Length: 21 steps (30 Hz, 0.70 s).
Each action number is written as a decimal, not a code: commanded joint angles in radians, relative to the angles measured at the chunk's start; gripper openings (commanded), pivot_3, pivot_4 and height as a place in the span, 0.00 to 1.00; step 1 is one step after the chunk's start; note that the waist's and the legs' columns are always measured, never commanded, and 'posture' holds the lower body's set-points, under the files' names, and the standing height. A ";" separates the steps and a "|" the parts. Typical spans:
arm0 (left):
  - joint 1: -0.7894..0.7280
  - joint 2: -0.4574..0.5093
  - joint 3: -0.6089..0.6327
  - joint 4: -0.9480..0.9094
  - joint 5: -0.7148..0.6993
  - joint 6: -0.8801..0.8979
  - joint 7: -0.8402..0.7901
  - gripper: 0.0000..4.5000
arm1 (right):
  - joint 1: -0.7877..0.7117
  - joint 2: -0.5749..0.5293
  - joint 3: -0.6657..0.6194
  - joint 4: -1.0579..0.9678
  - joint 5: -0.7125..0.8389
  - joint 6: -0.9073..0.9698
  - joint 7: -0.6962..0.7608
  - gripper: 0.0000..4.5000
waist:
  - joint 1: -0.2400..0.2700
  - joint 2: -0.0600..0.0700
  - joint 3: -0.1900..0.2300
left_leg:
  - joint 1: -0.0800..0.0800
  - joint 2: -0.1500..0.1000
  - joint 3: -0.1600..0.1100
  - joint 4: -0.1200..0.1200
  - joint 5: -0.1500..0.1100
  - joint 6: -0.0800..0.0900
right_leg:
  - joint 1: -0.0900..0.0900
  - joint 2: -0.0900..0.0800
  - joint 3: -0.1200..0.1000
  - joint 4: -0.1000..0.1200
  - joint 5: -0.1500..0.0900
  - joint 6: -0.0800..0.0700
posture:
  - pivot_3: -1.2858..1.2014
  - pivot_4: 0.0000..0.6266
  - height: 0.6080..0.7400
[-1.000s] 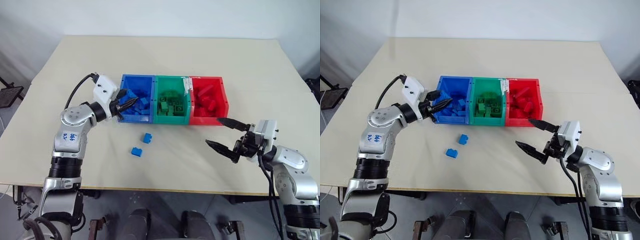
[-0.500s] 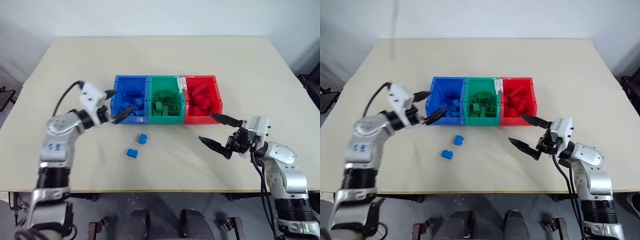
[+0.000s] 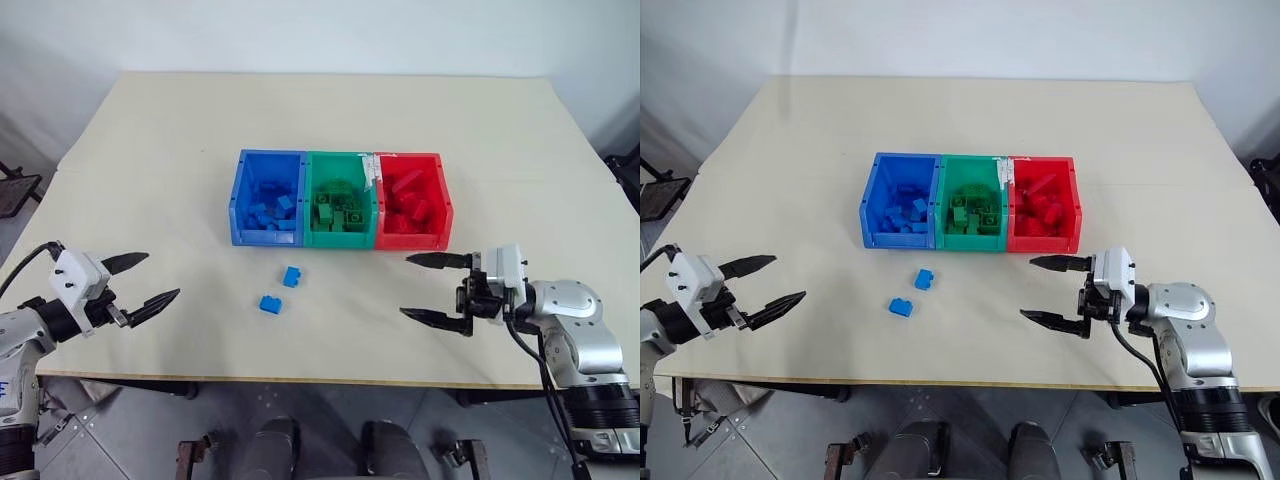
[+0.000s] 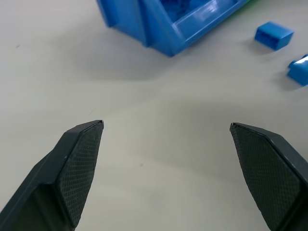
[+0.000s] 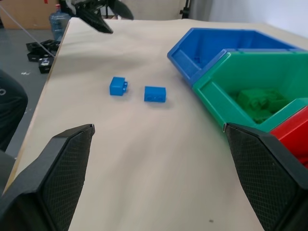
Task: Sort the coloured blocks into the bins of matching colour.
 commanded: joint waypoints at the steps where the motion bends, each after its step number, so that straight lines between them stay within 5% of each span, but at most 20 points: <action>1: -0.001 -0.005 -0.057 -0.078 -0.041 0.017 -0.042 0.99 | 0.008 -0.018 -0.028 -0.003 0.013 -0.008 0.006 1.00 | 0.000 0.000 0.000 | 0.000 0.000 0.000 0.000 0.000 0.000 | 0.000 0.000 0.000 0.001 0.000 0.000 | 0.52 0.24 1.00; 10: -0.172 -0.049 -0.413 -0.176 0.041 0.083 -0.112 0.99 | 0.091 -0.057 -0.080 -0.058 0.032 0.017 -0.019 1.00 | 0.009 0.000 0.000 | 0.000 0.000 0.001 0.000 0.000 0.000 | 0.000 0.000 0.000 0.003 0.000 0.000 | 0.52 0.24 1.00; 21: -0.431 -0.159 -0.562 -0.160 0.136 0.457 0.098 0.99 | 0.250 -0.065 -0.146 -0.219 0.063 0.064 -0.103 1.00 | 0.000 0.000 0.000 | 0.000 -0.004 0.002 0.000 0.000 0.000 | 0.000 0.001 0.000 0.004 0.000 0.000 | 0.52 0.24 1.00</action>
